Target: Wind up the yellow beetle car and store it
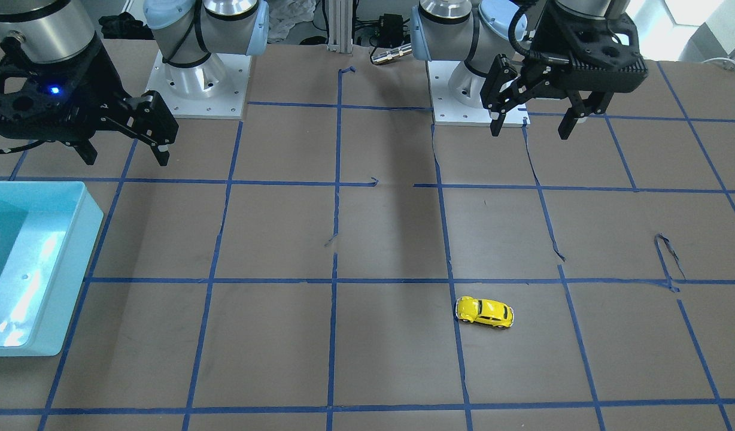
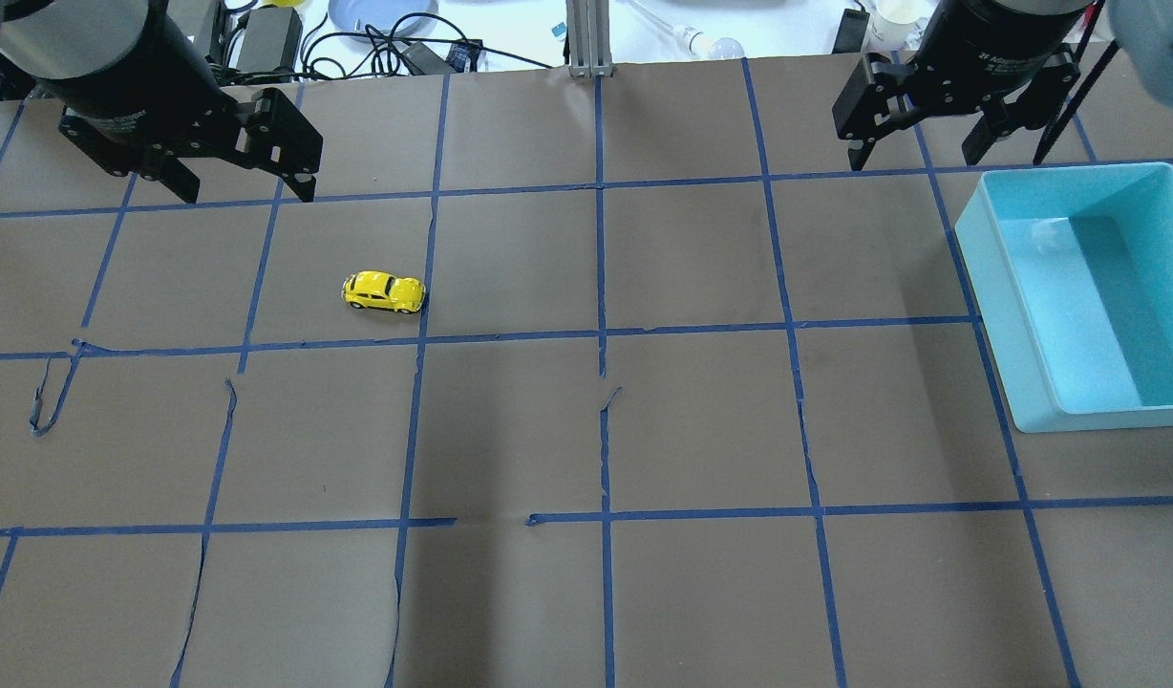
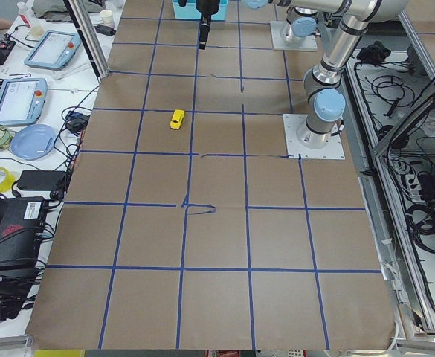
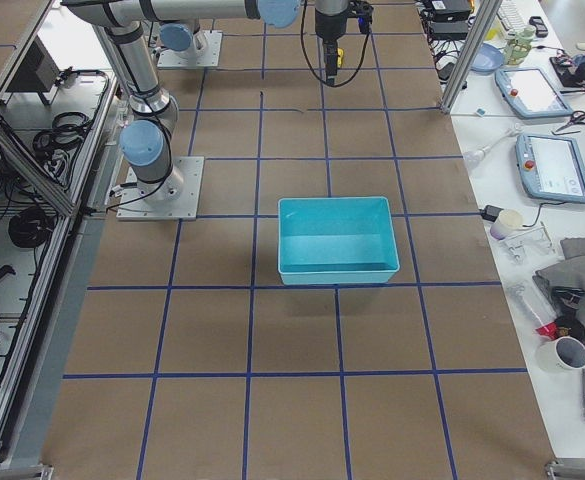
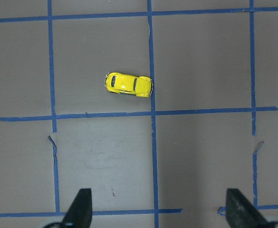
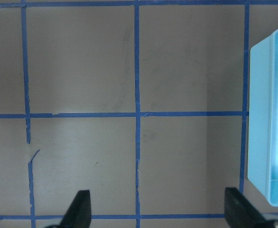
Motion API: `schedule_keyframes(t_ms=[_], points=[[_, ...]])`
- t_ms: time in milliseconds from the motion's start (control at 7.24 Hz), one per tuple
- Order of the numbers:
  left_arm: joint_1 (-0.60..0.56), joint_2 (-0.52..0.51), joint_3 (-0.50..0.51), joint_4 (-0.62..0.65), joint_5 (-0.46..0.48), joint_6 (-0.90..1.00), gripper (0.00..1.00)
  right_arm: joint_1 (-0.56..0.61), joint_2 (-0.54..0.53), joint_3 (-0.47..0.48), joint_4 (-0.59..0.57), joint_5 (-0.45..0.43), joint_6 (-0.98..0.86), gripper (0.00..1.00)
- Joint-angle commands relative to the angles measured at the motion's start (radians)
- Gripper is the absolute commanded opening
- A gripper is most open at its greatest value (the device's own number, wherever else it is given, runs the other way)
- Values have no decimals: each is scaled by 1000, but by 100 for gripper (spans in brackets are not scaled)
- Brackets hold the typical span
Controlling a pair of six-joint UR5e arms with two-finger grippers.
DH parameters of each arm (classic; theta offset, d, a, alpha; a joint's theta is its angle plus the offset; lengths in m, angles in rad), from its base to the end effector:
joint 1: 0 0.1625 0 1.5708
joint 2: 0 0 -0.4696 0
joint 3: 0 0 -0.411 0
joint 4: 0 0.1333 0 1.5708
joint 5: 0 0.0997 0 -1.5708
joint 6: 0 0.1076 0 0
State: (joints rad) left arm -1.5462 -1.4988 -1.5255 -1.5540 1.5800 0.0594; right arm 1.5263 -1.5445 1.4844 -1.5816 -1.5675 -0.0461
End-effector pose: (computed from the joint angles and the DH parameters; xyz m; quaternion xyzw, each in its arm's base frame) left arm -0.1203 -0.4907 0.5857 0.0171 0.9976 -0.0667 0.0074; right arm 0.1100 -0.5351 0.5564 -0.0009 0.9994 -0.0355 0.0000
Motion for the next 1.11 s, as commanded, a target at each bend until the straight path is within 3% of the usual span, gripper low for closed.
schedule_keyframes(t_ms=[0, 967], points=[[0, 0, -1, 0, 0, 5, 100, 0, 0, -1, -1, -5, 0, 100], [0, 11, -19, 3, 6, 16, 100, 0, -5, 10, -4, -8, 0, 100]])
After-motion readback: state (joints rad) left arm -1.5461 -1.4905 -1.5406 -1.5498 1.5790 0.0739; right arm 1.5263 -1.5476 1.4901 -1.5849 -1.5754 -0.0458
